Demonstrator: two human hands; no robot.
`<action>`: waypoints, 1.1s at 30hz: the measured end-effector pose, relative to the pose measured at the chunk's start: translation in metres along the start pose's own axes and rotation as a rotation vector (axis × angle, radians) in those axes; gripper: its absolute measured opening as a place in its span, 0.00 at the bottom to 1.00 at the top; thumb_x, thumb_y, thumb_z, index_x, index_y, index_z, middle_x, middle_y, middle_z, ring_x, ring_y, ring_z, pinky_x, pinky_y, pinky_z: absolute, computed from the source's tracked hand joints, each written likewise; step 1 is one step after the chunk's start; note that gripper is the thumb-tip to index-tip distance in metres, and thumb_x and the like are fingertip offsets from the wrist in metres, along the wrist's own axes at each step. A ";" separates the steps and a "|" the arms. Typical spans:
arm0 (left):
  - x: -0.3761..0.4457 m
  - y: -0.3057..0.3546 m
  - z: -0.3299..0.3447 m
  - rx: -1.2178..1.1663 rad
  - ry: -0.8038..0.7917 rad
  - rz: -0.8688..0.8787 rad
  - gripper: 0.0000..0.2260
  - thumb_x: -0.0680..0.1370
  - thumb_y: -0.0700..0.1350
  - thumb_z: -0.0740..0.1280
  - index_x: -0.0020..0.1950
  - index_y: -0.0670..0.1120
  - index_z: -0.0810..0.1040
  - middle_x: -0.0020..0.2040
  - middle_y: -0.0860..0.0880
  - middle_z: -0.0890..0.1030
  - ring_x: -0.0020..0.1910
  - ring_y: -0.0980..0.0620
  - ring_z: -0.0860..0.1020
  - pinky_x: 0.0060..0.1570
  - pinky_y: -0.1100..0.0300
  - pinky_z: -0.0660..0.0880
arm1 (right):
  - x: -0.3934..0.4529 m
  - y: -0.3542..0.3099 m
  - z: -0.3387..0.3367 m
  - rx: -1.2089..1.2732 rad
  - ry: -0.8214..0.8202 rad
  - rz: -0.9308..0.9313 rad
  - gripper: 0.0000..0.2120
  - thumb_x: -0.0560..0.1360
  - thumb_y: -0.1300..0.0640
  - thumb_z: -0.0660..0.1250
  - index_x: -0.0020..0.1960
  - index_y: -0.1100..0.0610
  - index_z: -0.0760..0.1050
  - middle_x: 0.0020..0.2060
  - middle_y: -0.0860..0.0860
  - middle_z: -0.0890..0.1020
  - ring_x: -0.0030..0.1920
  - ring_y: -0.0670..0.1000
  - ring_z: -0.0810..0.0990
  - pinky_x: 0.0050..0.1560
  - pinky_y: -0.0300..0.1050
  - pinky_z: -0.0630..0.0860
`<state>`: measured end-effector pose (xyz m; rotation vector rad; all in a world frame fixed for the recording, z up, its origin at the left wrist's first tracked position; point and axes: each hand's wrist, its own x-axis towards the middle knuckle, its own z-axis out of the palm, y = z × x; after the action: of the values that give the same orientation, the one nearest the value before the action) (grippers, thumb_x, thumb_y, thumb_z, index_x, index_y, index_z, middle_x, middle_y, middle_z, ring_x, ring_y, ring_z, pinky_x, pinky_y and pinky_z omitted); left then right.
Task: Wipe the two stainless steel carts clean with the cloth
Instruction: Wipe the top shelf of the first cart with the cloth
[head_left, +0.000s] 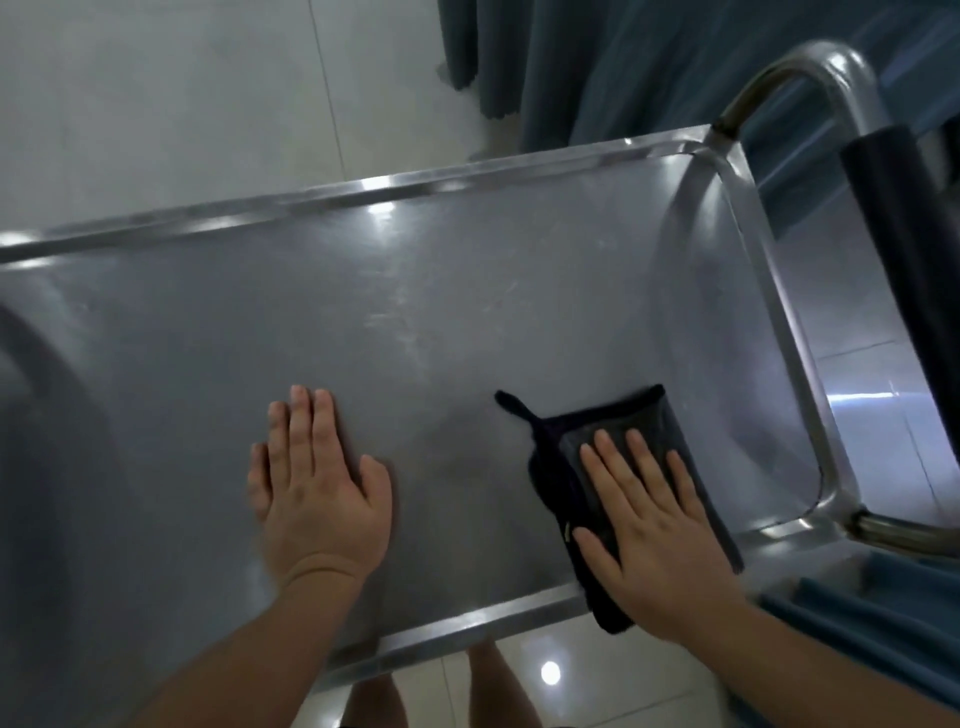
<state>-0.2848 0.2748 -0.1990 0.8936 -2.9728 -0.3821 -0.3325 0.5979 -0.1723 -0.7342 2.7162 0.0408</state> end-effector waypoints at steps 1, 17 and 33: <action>0.000 0.000 0.001 0.005 0.002 0.000 0.35 0.79 0.55 0.56 0.86 0.47 0.56 0.86 0.47 0.56 0.85 0.47 0.52 0.83 0.44 0.48 | 0.022 -0.003 -0.004 0.007 0.037 -0.006 0.35 0.82 0.35 0.49 0.84 0.50 0.50 0.84 0.47 0.51 0.83 0.53 0.48 0.79 0.63 0.51; 0.001 0.000 0.003 0.038 -0.005 0.001 0.35 0.79 0.54 0.56 0.86 0.46 0.58 0.86 0.47 0.57 0.85 0.47 0.52 0.83 0.43 0.49 | 0.324 -0.047 -0.091 0.156 0.179 0.130 0.37 0.80 0.33 0.41 0.84 0.48 0.40 0.84 0.48 0.42 0.83 0.53 0.38 0.81 0.61 0.38; 0.002 0.004 -0.022 -0.018 -0.182 0.002 0.34 0.82 0.55 0.54 0.87 0.48 0.48 0.87 0.49 0.48 0.86 0.48 0.43 0.83 0.45 0.40 | 0.015 -0.113 0.013 0.077 0.058 0.066 0.36 0.83 0.35 0.49 0.85 0.50 0.44 0.84 0.47 0.46 0.83 0.54 0.44 0.79 0.62 0.48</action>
<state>-0.2866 0.2719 -0.1763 0.9001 -3.1272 -0.5163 -0.2846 0.4945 -0.1830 -0.6337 2.7788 -0.0705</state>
